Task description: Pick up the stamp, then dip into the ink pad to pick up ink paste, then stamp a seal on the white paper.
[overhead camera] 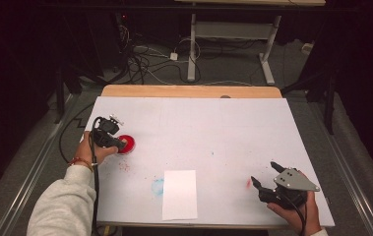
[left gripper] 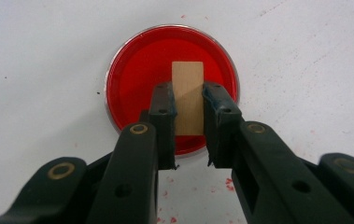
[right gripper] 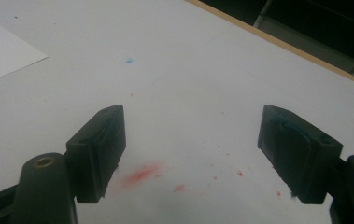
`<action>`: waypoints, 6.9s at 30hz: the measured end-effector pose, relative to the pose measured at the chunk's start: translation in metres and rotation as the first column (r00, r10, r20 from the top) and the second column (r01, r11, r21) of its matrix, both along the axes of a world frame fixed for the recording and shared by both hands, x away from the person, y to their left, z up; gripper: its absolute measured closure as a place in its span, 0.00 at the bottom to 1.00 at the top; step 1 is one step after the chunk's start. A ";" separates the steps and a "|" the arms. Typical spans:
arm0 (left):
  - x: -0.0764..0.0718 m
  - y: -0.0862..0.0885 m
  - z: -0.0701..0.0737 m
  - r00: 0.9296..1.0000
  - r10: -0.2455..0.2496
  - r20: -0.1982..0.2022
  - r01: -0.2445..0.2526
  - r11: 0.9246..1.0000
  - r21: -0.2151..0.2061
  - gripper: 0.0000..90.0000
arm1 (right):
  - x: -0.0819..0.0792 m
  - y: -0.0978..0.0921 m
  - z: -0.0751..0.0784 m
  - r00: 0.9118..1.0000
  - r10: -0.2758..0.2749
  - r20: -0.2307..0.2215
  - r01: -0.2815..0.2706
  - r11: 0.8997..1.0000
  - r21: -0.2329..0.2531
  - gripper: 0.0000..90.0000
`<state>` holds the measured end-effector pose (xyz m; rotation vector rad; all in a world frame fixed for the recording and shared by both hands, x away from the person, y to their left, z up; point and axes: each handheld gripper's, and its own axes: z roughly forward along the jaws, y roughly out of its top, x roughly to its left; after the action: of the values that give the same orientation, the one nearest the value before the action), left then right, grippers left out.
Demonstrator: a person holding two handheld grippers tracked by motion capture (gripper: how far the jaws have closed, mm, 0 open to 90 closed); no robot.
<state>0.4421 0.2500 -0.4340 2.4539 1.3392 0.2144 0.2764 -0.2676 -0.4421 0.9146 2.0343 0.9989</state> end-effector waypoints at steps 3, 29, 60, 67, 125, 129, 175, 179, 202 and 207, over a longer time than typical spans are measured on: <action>-0.001 -0.001 -0.001 1.000 0.005 0.002 -0.005 1.000 0.009 0.82 | 0.000 0.000 0.000 1.000 0.001 -0.001 -0.001 1.000 -0.002 0.27; -0.005 0.007 0.002 0.999 0.038 0.039 -0.036 0.998 -0.044 0.82 | 0.002 0.001 0.000 1.000 0.007 -0.001 -0.007 1.000 0.001 0.27; -0.040 0.012 0.042 0.966 0.030 0.257 0.006 0.991 -0.137 0.82 | 0.003 0.001 0.000 1.000 0.010 -0.006 -0.010 1.000 0.000 0.27; -0.039 0.010 0.047 0.965 0.016 0.261 0.023 0.990 -0.142 0.82 | 0.002 0.000 -0.001 1.000 0.012 -0.011 -0.012 1.000 -0.009 0.27; 0.005 0.004 -0.006 1.000 0.017 0.004 -0.017 0.998 -0.067 0.82 | -0.003 -0.002 -0.003 1.000 0.009 -0.011 -0.010 0.999 -0.043 0.27; 0.004 0.005 -0.007 1.000 0.021 0.011 -0.020 0.997 -0.079 0.82 | -0.003 -0.001 -0.003 1.000 0.010 -0.010 -0.011 0.999 -0.044 0.27; -0.054 0.005 0.024 0.946 0.028 0.324 0.048 0.973 -0.224 0.82 | 0.005 -0.002 0.001 1.000 0.007 -0.010 -0.007 1.000 -0.003 0.27; -0.064 -0.005 0.032 0.935 -0.008 0.354 0.098 0.967 -0.234 0.82 | 0.006 -0.003 0.001 1.000 0.003 -0.014 -0.003 1.000 -0.007 0.27; -0.107 -0.079 0.049 0.879 -0.292 0.376 0.384 0.903 -0.196 0.82 | 0.001 -0.006 0.002 1.000 -0.011 -0.003 0.011 1.000 -0.003 0.27; -0.116 -0.090 0.044 0.872 -0.340 0.353 0.421 0.888 -0.185 0.82 | 0.001 -0.006 0.002 1.000 -0.012 -0.008 0.012 1.000 0.011 0.27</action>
<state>0.3259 0.1599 -0.3901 2.2845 0.6785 0.2936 0.2779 -0.2736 -0.4400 0.9376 2.0295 1.0027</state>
